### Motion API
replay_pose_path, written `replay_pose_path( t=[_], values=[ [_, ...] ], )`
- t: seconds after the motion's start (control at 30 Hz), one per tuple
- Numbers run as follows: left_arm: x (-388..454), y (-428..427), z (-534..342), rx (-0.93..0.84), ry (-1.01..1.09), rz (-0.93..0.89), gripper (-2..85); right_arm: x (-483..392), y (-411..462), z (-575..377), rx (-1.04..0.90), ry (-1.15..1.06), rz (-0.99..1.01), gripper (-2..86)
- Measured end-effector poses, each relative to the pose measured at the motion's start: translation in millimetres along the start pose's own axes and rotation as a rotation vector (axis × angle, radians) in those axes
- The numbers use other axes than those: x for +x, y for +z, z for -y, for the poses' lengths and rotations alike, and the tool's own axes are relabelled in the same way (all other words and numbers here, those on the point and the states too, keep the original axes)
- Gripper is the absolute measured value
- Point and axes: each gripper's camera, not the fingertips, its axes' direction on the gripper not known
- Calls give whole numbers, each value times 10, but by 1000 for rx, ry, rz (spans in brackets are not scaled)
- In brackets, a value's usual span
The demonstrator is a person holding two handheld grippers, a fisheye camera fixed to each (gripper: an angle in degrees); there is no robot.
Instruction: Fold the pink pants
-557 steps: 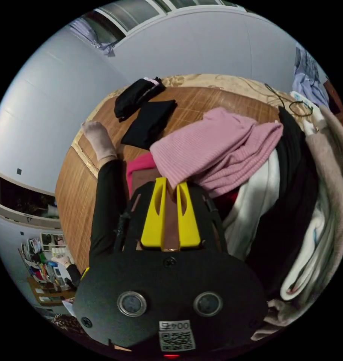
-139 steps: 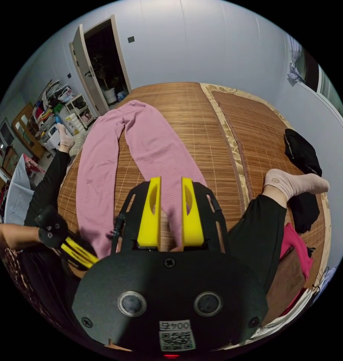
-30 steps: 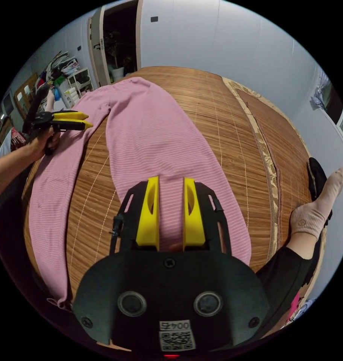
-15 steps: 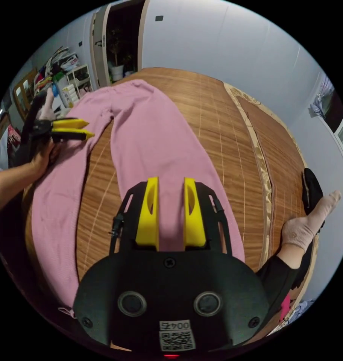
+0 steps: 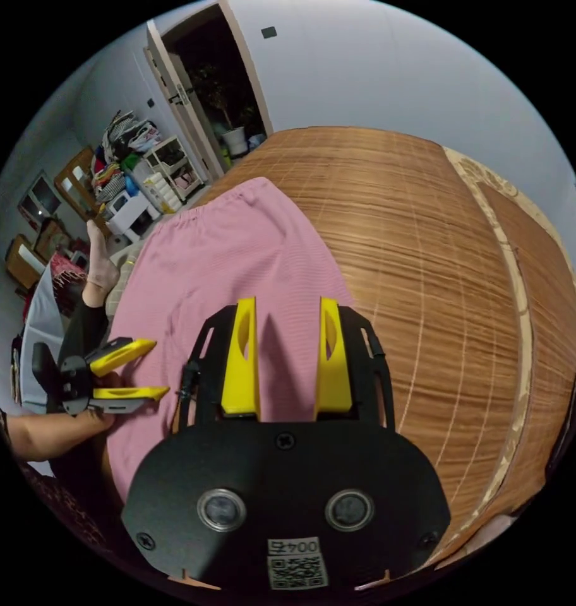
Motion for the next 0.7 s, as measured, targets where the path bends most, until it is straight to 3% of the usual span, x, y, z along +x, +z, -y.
replay_pose_path(
  t=[0.13,0.27,0.57,0.7],
  values=[
    [27,-33,39,2,1,2,164,137,188,186,-45,25,47,149],
    [61,-69,80,4,2,2,164,277,261,241,-77,7,-74,126],
    [156,-131,156,4,7,10,163,333,110,357,32,18,64,157],
    [193,-154,177,7,6,7,163,373,265,411,-63,66,-24,153]
  ],
)
